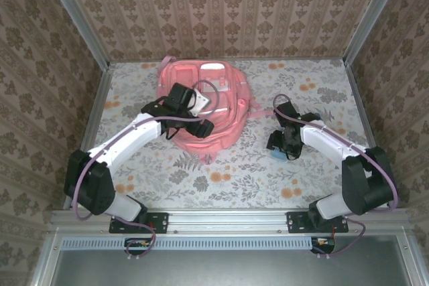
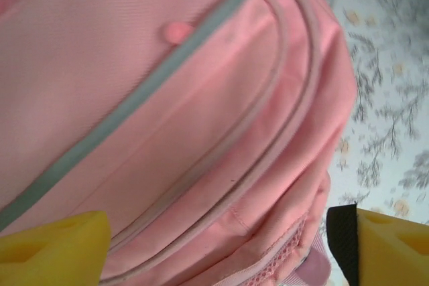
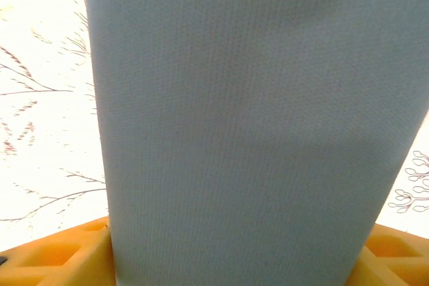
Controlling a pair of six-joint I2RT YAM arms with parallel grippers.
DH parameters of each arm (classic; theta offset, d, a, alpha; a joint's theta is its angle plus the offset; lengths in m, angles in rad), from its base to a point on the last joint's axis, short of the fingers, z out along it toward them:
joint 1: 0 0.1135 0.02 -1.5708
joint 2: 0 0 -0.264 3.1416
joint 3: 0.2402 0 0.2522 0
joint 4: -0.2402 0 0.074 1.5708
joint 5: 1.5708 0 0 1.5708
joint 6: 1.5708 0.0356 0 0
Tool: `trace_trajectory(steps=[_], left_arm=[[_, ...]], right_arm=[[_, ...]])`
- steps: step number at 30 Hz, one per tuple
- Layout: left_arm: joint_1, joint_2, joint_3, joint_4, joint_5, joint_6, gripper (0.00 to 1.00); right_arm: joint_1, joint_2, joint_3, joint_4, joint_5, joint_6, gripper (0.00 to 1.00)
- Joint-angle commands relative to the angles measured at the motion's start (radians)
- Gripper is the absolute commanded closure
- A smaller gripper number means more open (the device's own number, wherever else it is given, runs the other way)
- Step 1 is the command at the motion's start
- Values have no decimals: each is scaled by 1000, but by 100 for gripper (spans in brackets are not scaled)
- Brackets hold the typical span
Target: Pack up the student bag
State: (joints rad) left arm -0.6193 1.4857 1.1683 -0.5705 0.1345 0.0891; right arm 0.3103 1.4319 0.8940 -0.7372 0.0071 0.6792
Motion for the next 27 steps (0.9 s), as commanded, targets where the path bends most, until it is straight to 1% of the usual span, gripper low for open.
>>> trace_trajectory(steps=[1, 3, 4, 8, 10, 13, 18, 20, 22, 27], left_arm=[[0, 55, 55, -82, -27, 201, 18], [0, 98, 87, -104, -42, 247, 23], [2, 114, 97, -109, -39, 266, 26], [4, 183, 150, -157, -7, 338, 32], [6, 210, 167, -169, -12, 370, 38], [9, 248, 199, -189, -11, 410, 42], [7, 303, 235, -180, -55, 453, 45], [7, 319, 244, -166, -83, 465, 50], [7, 332, 251, -152, -117, 476, 54], [6, 346, 266, -130, -158, 504, 62]], right_arm=[[-8, -34, -5, -20, -20, -16, 33], [-8, -34, -5, -20, -32, -15, 33], [-8, -64, -4, -18, -37, -13, 33], [-7, -74, -4, -11, -57, -7, 33], [-8, -79, -3, -8, -66, -4, 33], [-7, -83, -1, -1, -77, -1, 33], [-7, -92, 1, -2, -85, 2, 33], [-7, -98, 2, -2, -88, 3, 33], [-7, -105, 0, 1, -92, 7, 33], [-9, -115, 0, -1, -94, 10, 33]])
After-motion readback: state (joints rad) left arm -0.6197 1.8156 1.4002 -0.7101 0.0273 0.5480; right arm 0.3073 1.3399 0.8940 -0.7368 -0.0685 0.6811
